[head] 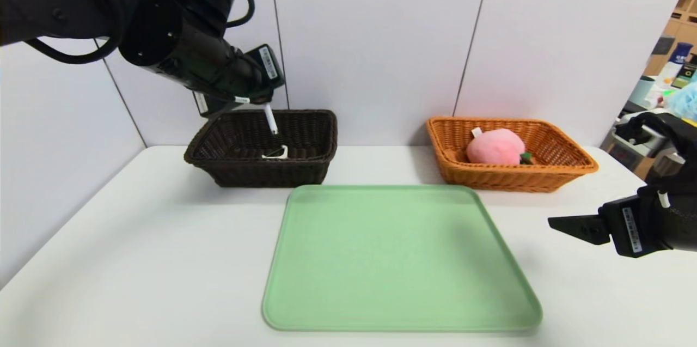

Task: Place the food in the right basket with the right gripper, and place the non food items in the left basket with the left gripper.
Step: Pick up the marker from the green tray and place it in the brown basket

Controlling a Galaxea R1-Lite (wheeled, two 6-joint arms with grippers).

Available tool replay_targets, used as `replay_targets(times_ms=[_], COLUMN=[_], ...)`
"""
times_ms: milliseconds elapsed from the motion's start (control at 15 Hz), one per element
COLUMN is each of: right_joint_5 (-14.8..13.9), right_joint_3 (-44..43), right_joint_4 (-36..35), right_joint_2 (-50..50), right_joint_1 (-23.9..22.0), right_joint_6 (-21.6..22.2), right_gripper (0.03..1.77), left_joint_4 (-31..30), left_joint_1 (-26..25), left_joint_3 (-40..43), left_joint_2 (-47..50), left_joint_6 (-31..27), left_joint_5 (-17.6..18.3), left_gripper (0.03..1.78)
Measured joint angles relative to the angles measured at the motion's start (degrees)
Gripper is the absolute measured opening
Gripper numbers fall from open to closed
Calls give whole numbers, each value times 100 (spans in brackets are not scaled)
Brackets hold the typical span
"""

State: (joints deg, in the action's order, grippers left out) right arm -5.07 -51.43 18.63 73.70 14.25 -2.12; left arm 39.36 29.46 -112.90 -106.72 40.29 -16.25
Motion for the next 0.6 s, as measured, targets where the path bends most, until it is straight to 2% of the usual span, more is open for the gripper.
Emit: replay_targets(times_ms=[133, 267, 600], right_joint_5=[-2, -10, -10], right_joint_3=[-110, -262, -389], right_joint_4=[-2, -2, 6], right_joint_2=[-17, -52, -133], right_joint_1=[16, 21, 0], right_joint_6=[4, 20, 23], right_gripper=[170, 170, 170], left_joint_4=[-653, -1232, -1814], left_joint_1=[-295, -489, -813], left_joint_3=[30, 50, 55], left_joint_2=[-224, -530, -1387], left_joint_6=[-579, -907, -1052], left_joint_5=[-306, -430, -566], left_gripper=[5, 5, 5])
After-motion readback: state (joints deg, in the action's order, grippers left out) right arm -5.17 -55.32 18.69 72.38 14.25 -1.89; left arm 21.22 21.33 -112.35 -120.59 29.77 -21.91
